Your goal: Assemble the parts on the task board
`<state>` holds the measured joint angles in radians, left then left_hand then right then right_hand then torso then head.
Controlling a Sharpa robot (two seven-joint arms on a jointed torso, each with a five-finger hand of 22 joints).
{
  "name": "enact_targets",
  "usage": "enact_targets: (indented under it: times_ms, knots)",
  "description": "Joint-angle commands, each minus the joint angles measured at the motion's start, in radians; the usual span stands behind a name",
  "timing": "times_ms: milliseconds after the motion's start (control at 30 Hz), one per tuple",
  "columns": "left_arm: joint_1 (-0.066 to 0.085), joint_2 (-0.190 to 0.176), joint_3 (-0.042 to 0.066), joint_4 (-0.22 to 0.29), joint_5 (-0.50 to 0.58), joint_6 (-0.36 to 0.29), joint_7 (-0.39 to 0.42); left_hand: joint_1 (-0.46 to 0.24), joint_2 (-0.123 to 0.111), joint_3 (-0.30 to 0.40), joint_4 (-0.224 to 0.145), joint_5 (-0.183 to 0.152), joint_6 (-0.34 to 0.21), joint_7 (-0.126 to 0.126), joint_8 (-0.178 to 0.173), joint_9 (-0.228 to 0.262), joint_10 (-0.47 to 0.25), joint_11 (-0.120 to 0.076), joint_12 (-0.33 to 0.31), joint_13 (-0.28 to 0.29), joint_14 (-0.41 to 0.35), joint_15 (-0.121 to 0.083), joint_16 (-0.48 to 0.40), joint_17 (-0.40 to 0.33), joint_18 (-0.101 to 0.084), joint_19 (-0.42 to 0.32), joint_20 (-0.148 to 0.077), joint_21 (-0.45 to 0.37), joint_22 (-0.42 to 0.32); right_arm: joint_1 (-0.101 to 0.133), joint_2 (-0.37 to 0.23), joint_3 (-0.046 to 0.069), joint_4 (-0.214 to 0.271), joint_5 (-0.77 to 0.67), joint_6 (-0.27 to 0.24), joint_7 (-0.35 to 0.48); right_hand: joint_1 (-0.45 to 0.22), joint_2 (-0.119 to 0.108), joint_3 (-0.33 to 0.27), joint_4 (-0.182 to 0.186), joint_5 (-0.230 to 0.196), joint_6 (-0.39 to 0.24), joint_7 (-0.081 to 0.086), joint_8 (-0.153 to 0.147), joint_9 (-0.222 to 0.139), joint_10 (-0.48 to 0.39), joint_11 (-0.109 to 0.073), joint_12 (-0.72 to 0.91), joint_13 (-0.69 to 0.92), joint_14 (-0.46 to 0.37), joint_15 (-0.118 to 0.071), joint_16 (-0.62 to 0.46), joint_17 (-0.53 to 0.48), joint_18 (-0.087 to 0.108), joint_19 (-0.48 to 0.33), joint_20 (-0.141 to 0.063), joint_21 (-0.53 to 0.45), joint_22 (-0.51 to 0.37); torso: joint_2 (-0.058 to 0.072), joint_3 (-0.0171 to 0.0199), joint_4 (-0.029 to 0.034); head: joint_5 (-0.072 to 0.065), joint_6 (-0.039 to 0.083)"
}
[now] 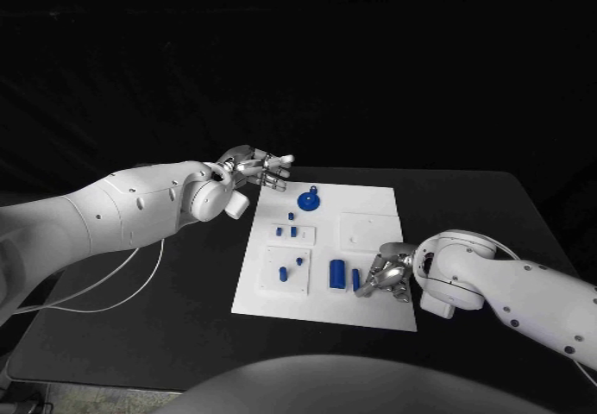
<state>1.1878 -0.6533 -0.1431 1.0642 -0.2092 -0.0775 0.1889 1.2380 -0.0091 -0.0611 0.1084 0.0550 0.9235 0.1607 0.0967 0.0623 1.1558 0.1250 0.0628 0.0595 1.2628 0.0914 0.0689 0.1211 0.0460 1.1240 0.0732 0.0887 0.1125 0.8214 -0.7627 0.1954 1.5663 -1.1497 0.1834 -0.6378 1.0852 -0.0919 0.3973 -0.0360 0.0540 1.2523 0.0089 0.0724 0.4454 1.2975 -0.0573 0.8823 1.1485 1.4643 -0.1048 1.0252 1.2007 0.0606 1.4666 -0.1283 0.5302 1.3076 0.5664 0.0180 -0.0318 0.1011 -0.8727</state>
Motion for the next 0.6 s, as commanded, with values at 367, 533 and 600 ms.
enact_targets:
  times_ms: [367,533,600]
  knots:
    - [-0.001,0.001,0.001,0.002,-0.001,0.012,0.003,0.006,-0.005,-0.005,0.003,-0.003,-0.006,0.001,0.006,0.001,-0.005,-0.002,0.004,0.002,-0.007,0.0,-0.004,-0.001,-0.001,-0.003,0.001,0.004,-0.001,-0.018,0.016,-0.002,-0.04,-0.001,0.017,-0.019,-0.007,0.024,0.003,-0.063,0.019,-0.014,-0.001,-0.008,0.003,0.001,-0.001,0.009,-0.004,0.004,-0.001,0.005,-0.009,-0.008,0.047,0.0,0.004,0.025,0.0,0.0002,-0.001,0.002,0.0]
    - [-0.001,0.0,0.001,0.001,-0.004,0.012,0.001,0.006,-0.005,-0.005,0.003,-0.003,-0.006,0.001,0.006,0.001,-0.005,-0.002,0.004,0.002,-0.007,0.0,-0.004,-0.001,-0.001,-0.003,0.001,0.004,-0.001,-0.021,0.01,-0.002,-0.032,-0.023,0.013,-0.019,-0.009,0.02,0.002,-0.065,0.019,-0.013,-0.001,-0.008,0.003,0.001,-0.001,0.009,-0.004,0.003,-0.001,0.004,-0.01,-0.007,0.046,0.0,-0.001,0.023,0.0,0.0007,-0.0007,0.003,0.0]
    - [-0.001,0.0,0.001,0.0,-0.004,0.012,0.001,0.006,-0.005,-0.005,0.003,-0.003,-0.006,0.001,0.006,0.001,-0.005,-0.002,0.004,0.002,-0.007,0.0,-0.004,-0.001,-0.001,-0.003,0.001,0.004,-0.001,-0.022,0.007,-0.002,-0.028,-0.026,0.014,-0.018,-0.01,0.015,0.0,-0.066,0.021,-0.012,-0.001,-0.008,0.003,0.0,-0.001,0.008,-0.006,0.003,-0.001,0.003,-0.012,-0.008,0.046,0.0,-0.001,0.023,0.0,0.0006,-0.0007,0.002,0.0]
